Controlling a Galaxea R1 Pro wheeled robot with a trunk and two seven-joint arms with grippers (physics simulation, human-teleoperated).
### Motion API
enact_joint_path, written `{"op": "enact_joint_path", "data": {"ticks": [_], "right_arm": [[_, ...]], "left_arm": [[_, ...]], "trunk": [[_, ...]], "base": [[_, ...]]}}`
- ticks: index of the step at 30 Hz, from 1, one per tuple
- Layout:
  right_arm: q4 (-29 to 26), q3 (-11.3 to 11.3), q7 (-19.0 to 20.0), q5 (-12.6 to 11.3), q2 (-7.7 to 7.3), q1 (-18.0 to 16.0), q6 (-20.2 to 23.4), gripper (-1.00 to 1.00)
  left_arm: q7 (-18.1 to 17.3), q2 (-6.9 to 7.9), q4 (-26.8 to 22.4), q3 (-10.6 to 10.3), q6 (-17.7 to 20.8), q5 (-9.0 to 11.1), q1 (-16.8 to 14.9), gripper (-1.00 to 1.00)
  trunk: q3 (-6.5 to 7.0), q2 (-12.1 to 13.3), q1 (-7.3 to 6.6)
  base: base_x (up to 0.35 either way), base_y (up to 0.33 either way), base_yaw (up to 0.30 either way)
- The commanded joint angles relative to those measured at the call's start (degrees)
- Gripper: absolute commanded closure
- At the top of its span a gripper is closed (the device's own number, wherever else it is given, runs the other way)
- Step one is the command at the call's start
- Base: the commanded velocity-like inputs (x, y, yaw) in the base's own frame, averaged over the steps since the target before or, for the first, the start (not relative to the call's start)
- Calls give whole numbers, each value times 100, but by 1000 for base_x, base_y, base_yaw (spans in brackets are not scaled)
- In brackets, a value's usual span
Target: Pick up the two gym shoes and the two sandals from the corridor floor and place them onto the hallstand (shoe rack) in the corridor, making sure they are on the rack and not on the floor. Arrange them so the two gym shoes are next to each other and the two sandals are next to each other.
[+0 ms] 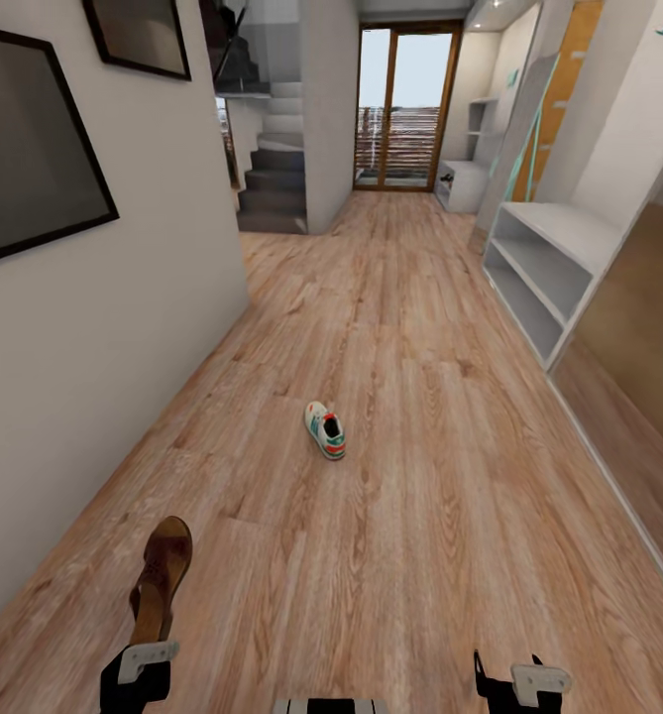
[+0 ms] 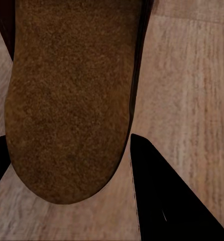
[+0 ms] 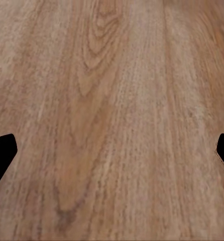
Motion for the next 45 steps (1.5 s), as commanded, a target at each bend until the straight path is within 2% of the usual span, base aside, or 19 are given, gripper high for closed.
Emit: {"op": "enact_joint_path", "data": {"ticks": [1, 41, 45], "right_arm": [[4, 48, -38, -37, -7, -2, -16, -100], [18, 48, -38, -37, -6, 0, -16, -100], [88, 48, -38, -40, -6, 0, -16, -100]], "left_arm": [[-34, -3, 5, 36, -15, -36, -3, 100], [-34, 2, 2, 39, -15, -30, -2, 100], [-40, 2, 2, 37, -15, -31, -3, 100]], "trunk": [[28, 0, -3], [1269, 54, -106], [1305, 54, -106]], "base": [[0, 0, -89], [0, 0, -14], [0, 0, 0]]}}
